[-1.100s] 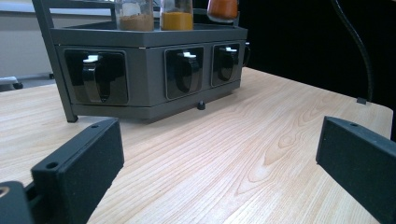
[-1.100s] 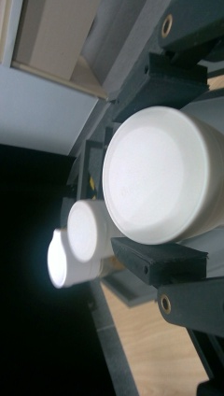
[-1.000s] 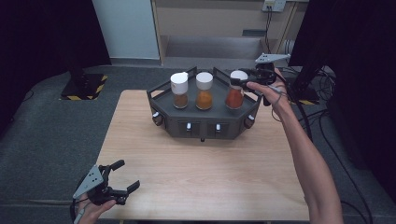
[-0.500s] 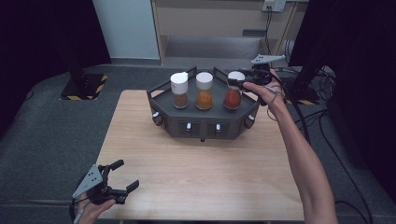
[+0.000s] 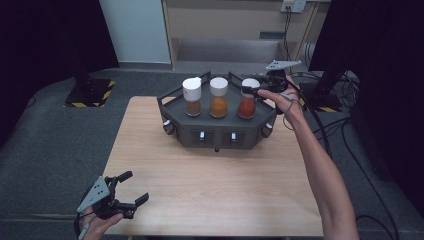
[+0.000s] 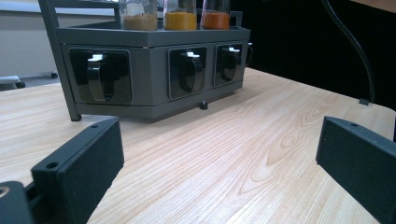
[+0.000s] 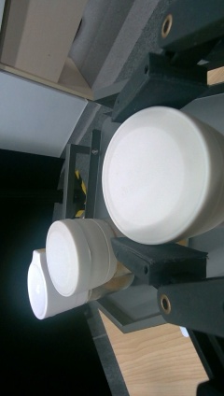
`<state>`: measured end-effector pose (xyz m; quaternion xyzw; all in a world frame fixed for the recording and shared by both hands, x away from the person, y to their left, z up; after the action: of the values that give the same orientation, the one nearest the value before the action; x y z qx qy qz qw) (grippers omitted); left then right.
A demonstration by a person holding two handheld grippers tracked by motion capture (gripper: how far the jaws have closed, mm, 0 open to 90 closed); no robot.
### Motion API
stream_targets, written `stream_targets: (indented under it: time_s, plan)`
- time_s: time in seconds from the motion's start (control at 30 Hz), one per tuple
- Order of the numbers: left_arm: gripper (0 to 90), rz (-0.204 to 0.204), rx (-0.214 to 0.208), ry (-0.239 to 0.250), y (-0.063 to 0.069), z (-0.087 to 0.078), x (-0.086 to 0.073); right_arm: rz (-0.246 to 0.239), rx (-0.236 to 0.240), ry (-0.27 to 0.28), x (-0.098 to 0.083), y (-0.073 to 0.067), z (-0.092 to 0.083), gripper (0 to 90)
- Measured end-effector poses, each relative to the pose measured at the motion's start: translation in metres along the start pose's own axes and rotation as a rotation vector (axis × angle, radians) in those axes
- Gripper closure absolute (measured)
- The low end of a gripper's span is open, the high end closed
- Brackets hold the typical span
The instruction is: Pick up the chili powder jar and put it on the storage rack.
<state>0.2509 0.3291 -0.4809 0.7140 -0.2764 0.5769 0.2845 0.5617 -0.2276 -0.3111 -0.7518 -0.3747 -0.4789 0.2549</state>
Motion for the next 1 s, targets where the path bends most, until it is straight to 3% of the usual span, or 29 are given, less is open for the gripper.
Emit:
stream_targets:
  time_s: [0.47, 0.63, 0.77, 1.0]
  plan:
    - [0.0, 0.004, 0.0, 0.0, 0.0, 0.0, 0.0, 0.014, -0.006, 0.016, -0.005, 0.0, 0.002, 33.3]
    - [0.0, 0.005, 0.002, 0.003, 0.0, -0.001, 0.0, 0.005, -0.064, 0.024, -0.004, -0.004, -0.001, 16.9]
    - [0.0, 0.006, 0.0, 0.004, 0.001, -0.001, 0.001, 0.016, -0.083, 0.055, -0.002, -0.003, -0.011, 11.5]
    - [0.0, 0.007, -0.002, 0.007, 0.002, -0.001, 0.001, -0.022, -0.102, 0.121, 0.009, -0.01, -0.042, 10.5]
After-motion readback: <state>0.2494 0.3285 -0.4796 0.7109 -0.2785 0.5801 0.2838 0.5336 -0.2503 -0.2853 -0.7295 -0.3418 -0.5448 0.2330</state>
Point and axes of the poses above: each handheld gripper's, and its own axes: z roughly forward along the jaws, x roughly out of its top, y roughly to its right, the point moved 10 cm from there along z, roughly forward along the jaws, and after that the axes turned 2 degrees about -y, right-handed, at the moved point
